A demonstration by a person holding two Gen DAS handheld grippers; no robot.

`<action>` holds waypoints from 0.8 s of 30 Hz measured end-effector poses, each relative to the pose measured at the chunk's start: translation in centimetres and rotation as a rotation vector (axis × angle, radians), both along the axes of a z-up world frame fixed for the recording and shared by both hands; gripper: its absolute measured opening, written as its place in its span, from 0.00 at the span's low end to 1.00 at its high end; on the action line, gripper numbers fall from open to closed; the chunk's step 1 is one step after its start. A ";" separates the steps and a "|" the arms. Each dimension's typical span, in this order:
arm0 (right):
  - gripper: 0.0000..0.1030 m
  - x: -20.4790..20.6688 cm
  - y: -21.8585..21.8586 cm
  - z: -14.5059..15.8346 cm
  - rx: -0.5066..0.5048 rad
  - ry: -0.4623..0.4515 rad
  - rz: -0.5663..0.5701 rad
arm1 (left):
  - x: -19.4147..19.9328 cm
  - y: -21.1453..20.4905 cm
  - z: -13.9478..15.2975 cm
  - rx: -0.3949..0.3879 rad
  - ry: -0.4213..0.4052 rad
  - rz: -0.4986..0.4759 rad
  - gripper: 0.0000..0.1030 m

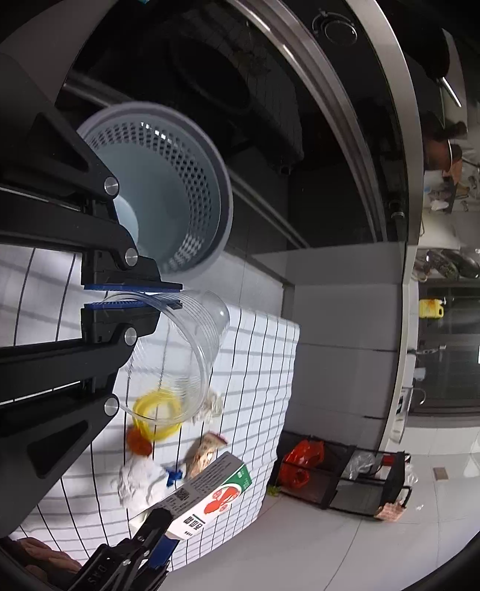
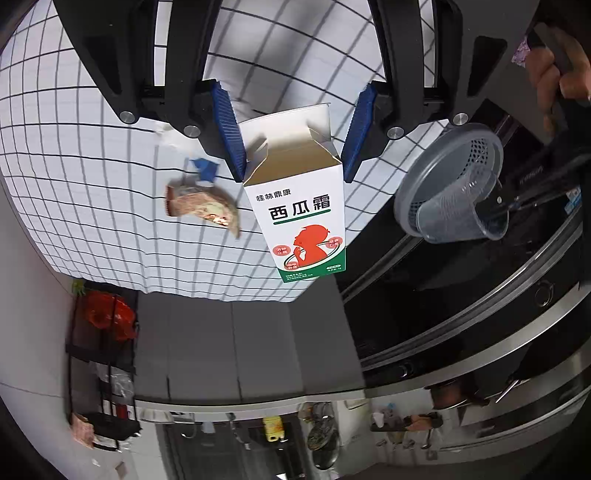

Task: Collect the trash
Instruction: 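Carry cup and carton over the grey basket and open both tools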

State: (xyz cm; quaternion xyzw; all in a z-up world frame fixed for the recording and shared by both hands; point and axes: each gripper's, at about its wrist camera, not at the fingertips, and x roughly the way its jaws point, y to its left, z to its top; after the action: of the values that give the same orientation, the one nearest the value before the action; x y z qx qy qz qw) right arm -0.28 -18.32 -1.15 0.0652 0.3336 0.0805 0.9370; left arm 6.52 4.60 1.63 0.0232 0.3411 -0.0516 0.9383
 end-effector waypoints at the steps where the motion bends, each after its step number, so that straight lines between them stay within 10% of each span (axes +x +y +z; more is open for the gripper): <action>1: 0.49 0.3 0.9 0.0 0.004 0.002 0.011 | 0.2 1.0 0.0 0.004 -0.002 0.012 0.04; 24: 0.49 7.9 17.7 -2.4 0.012 0.099 0.237 | 4.6 13.9 -3.8 -0.029 0.090 0.163 0.05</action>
State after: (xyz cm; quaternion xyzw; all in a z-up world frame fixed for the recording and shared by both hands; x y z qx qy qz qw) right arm 7.61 -0.58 -3.55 0.0349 0.3841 0.1896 0.9030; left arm 11.09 18.46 -2.17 -0.0206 0.3829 0.0190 0.9234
